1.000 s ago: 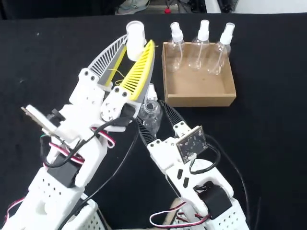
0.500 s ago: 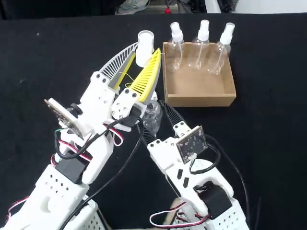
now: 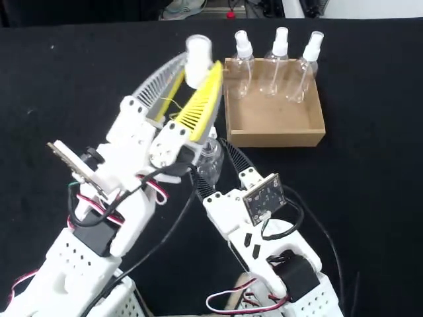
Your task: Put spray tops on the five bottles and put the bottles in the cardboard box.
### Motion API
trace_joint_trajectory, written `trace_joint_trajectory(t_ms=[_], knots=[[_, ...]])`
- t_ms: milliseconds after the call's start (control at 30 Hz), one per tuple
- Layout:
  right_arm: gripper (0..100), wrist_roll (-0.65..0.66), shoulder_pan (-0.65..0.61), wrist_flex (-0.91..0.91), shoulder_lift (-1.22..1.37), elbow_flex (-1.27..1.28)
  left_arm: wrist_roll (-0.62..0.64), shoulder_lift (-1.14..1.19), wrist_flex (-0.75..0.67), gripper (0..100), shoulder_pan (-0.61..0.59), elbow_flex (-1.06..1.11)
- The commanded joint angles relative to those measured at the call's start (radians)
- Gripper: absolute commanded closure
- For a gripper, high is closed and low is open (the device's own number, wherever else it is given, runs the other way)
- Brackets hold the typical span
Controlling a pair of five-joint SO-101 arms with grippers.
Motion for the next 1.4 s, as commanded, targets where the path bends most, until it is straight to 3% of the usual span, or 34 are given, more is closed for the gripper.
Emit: trace_joint_trajectory(t_ms=[0, 667, 933, 1100, 1367], knots=[[85.5, 0.008, -0.009, -0.029, -0.082, -0.008, -0.009, 0.008, -0.020, 96, 0.050, -0.039], [85.5, 0.008, -0.011, -0.029, -0.082, -0.008, -0.009, 0.012, -0.018, 96, -0.001, -0.022], [85.5, 0.008, -0.009, -0.029, -0.082, -0.008, -0.009, 0.132, -0.021, 96, -0.007, -0.031], [85.5, 0.008, -0.009, -0.029, -0.082, -0.008, -0.009, 0.091, -0.015, 96, -0.007, -0.015], [85.5, 0.008, -0.009, -0.029, -0.082, -0.008, -0.009, -0.092, -0.015, 96, -0.007, 0.197]])
